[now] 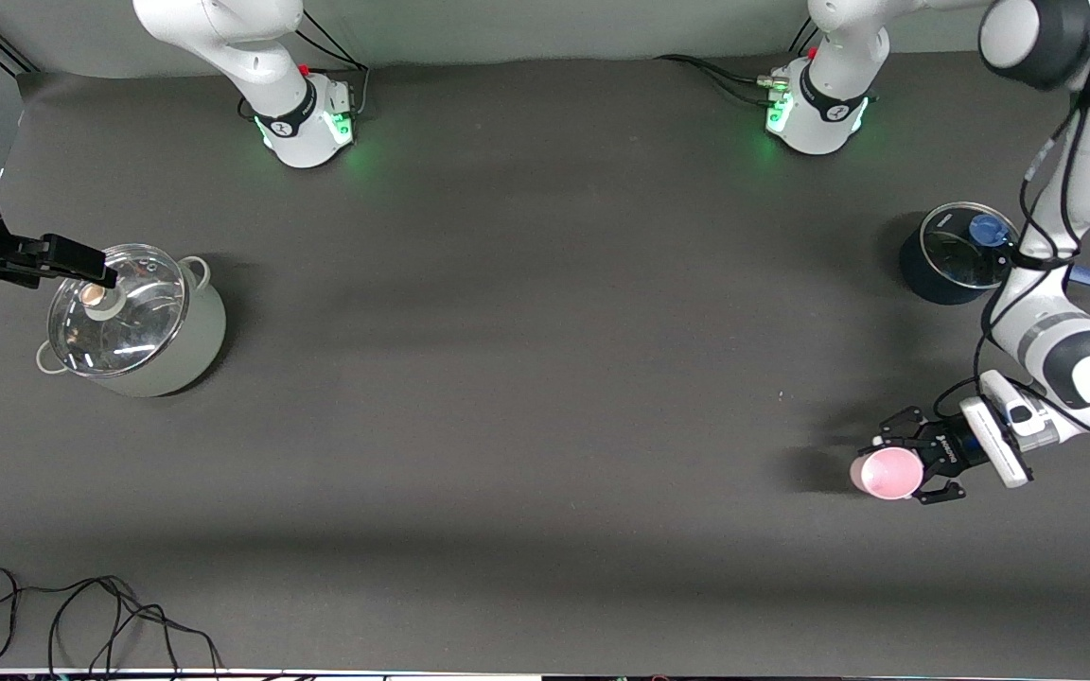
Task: Transfer pink cup from left to right arm
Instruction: 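Lift the pink cup with the left gripper toward the table middle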
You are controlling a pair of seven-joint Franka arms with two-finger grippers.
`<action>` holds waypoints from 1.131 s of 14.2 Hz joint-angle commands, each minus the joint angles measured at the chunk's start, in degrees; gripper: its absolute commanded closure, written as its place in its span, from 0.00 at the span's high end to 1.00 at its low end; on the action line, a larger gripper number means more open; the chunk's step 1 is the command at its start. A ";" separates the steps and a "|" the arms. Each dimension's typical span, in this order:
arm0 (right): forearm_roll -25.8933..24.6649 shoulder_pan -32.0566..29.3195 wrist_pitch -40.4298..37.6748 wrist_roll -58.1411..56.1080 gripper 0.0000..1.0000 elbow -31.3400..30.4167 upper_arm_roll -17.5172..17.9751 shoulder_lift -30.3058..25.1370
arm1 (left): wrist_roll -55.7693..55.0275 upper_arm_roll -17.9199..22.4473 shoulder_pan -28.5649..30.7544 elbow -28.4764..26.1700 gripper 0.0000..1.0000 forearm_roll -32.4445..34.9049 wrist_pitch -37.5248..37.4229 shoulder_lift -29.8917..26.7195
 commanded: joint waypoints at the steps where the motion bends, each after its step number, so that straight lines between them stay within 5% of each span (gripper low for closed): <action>1: 0.69 0.02 -0.64 0.44 1.00 1.80 -0.15 0.75 | -1.86 -3.05 -2.61 -9.80 0.34 -6.64 5.18 -9.43; 5: -0.35 1.68 -0.63 0.70 1.00 2.15 0.55 3.20 | -8.17 -12.28 -2.79 -11.23 0.35 -8.25 9.75 -13.74; 7: -3.34 3.97 -0.55 1.05 1.00 2.68 0.46 3.38 | -10.12 -18.60 -2.97 -10.97 0.43 -8.51 15.80 -15.77; 16: -2.21 3.71 -0.63 5.32 1.00 3.03 -0.15 3.21 | -13.01 -50.77 -3.23 -9.83 0.37 -12.38 53.24 -19.65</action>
